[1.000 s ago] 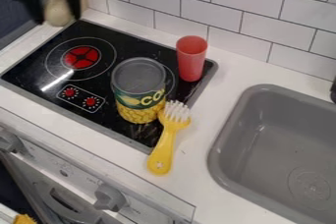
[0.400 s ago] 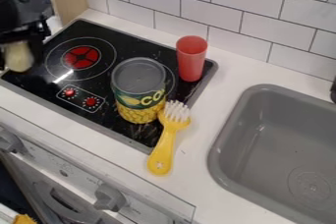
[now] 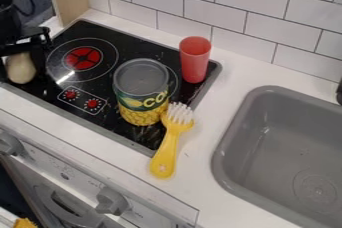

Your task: Move the egg to the bottom left corner of the stove

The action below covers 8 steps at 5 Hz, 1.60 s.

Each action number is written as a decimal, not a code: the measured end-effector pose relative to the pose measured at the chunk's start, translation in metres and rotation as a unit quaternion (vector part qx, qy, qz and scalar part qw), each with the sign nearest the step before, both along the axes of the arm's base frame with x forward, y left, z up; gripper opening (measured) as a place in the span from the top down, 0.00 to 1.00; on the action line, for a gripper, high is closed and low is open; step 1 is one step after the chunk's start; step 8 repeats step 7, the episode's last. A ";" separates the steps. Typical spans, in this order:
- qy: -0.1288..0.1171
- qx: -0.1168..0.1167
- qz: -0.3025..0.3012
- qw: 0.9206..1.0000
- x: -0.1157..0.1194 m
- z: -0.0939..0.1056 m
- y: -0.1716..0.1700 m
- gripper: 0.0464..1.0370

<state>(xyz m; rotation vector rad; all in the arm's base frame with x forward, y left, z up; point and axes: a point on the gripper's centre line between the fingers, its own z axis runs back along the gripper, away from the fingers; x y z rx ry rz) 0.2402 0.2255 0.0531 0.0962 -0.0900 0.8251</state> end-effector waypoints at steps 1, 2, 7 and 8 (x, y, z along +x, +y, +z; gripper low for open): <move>0.006 0.006 0.003 1.000 0.001 -0.002 0.004 0.12; 0.016 0.002 -0.001 1.000 0.000 -0.006 0.003 0.02; -0.038 -0.031 -0.057 0.997 0.007 0.065 -0.002 0.04; -0.038 -0.031 -0.057 0.997 0.007 0.065 -0.002 0.04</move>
